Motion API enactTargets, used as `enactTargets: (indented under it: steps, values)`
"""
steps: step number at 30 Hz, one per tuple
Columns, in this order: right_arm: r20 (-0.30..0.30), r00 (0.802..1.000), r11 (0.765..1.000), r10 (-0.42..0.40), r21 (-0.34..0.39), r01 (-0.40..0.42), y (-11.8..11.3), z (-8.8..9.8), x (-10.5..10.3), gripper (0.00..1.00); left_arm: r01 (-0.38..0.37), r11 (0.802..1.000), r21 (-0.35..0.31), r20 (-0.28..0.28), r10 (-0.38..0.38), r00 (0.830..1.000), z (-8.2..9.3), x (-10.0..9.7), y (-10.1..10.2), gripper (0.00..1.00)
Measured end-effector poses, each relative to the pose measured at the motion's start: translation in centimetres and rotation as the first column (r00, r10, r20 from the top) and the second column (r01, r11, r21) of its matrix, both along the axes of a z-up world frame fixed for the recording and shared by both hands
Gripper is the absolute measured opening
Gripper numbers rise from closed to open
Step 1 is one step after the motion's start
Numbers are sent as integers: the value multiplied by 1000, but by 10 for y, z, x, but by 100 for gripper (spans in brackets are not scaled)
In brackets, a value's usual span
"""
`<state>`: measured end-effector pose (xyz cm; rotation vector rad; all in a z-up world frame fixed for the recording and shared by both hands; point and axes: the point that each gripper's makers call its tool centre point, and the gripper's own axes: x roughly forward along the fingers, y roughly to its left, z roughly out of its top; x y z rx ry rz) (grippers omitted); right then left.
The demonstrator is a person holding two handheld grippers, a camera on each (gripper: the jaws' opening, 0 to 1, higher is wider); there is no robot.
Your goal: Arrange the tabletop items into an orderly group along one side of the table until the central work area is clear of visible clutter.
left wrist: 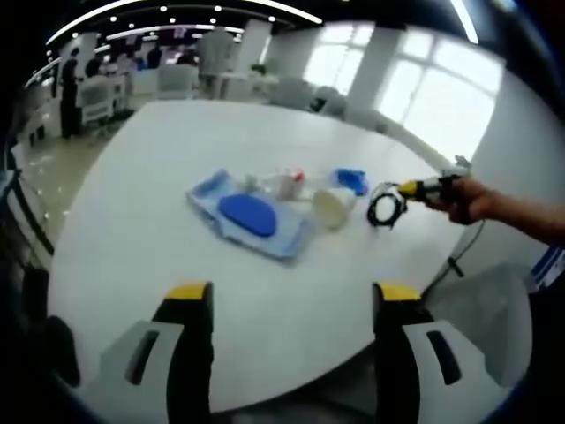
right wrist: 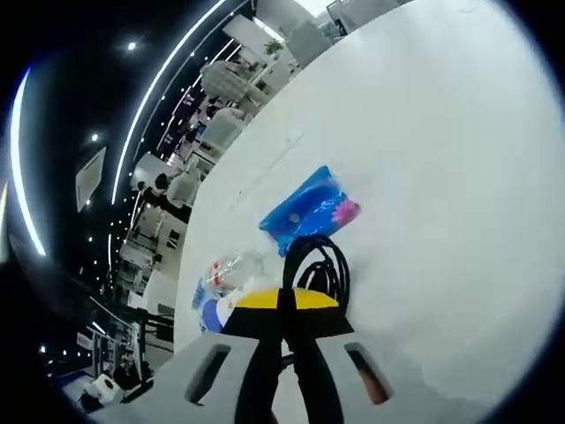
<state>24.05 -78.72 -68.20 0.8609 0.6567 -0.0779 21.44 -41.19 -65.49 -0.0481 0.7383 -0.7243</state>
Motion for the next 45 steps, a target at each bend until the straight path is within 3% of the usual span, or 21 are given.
enactTargets:
  steps: [10,14,19,23,32,35,41,45]
  values:
    - [-62,997,997,-53,-63,49,-27,-18,-15,1,6,1000,13,0,-6,1000,0,-2,0,70]
    - [-112,993,995,-32,-102,21,-28,-33,-21,1,5,1000,14,-1,-5,1000,-1,-2,1,69]
    - [-150,989,978,13,-205,-44,-27,-42,-19,1,8,1000,21,0,-8,1000,-1,-2,1,69]
    - [-198,978,944,71,-302,-130,-26,-50,-15,2,9,1000,28,2,-9,1000,-2,-2,2,69]
    - [-243,964,916,109,-352,-192,-19,-58,-7,6,2,999,33,1,-2,1000,-2,-1,3,69]
    - [-289,948,883,134,-399,-246,3,-47,-29,8,0,999,35,1,0,1000,-3,-1,4,69]
    - [-312,935,845,169,-442,-301,19,-40,-39,10,-3,999,39,2,3,1000,-3,-1,5,69]
    - [-304,936,851,178,-430,-301,13,-45,-30,13,-1,999,42,4,0,1000,-3,0,4,69]
